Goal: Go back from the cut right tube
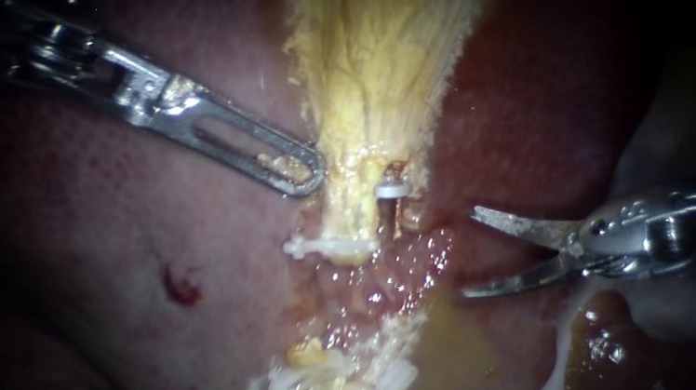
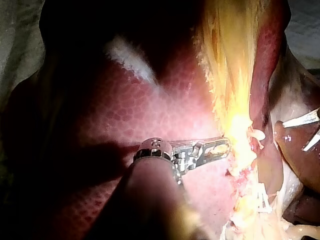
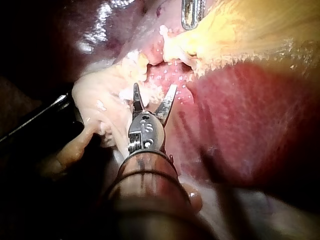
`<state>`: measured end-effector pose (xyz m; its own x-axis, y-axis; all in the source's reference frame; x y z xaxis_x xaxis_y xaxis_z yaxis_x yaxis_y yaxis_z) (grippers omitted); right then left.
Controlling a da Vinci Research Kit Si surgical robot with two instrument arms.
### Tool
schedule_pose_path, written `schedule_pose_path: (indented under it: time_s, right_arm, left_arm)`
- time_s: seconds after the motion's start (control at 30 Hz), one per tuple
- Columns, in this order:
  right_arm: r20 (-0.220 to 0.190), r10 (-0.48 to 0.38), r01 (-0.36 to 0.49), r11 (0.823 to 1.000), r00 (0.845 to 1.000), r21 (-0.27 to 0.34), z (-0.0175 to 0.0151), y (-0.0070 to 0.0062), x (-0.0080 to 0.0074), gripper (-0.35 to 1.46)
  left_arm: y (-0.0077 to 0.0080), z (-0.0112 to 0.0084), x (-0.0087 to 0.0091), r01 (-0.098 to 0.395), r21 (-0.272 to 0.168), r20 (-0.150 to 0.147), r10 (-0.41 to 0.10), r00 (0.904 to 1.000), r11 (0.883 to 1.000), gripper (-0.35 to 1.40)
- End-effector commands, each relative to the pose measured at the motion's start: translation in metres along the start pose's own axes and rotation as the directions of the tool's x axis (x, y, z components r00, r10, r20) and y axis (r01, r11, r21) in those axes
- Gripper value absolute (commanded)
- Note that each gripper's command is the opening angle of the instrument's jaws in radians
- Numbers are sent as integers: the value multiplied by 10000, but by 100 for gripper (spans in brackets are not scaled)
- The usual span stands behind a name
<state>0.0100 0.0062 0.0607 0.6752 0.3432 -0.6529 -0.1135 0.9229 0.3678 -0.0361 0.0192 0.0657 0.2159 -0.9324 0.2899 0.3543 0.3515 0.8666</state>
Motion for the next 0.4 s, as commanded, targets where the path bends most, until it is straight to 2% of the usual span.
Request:
schedule_pose_path:
  time_s: [0.03, 0.4]
  right_arm:
    - [-2, -1, 1, 10000, 10000, 9, 0, 0, 0, 145]
    - [-9, -5, 5, 10000, 10000, 44, 0, -1, 0, 145]
  left_arm:
    - [1, 0, 0, -21, -5, -12, 21, 10000, 10000, -35]
    - [-3, -3, -5, -49, 14, -22, 49, 10000, 10000, -35]
